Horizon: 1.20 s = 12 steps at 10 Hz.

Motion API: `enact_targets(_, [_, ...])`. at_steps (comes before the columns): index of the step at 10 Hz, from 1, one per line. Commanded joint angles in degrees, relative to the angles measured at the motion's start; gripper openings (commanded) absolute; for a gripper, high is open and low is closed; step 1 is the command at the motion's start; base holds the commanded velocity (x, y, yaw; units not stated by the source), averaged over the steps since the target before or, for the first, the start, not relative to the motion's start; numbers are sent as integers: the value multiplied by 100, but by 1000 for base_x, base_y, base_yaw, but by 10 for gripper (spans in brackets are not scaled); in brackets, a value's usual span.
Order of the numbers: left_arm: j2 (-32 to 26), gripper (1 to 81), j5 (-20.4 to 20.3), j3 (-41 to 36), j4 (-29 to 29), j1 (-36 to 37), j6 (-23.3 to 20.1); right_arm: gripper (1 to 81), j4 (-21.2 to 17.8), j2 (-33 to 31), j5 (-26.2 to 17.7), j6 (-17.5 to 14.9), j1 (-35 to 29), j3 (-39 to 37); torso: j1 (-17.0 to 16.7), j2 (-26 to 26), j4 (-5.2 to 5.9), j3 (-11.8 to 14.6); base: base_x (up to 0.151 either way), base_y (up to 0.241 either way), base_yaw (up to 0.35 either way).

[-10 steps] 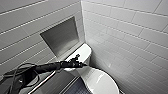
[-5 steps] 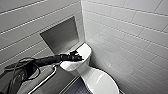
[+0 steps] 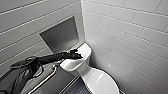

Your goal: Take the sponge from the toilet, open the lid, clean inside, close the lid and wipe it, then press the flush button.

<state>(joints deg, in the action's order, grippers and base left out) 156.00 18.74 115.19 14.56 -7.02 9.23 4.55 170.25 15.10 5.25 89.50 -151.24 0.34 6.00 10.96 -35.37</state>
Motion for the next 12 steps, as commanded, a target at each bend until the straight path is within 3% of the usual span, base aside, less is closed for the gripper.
enact_targets(1, [160, 10, 244, 461, -251, 1084, -9, 10, 55, 38, -412, -16, 178, 43, 0, 0, 0, 0, 0, 0, 0])
enact_targets(12, [757, 10, 631, 2052, -1033, 1445, -9, 10, 46, 29, -412, 19, 196, 51, 6, -2, 0, -2, 0, 0, 0])
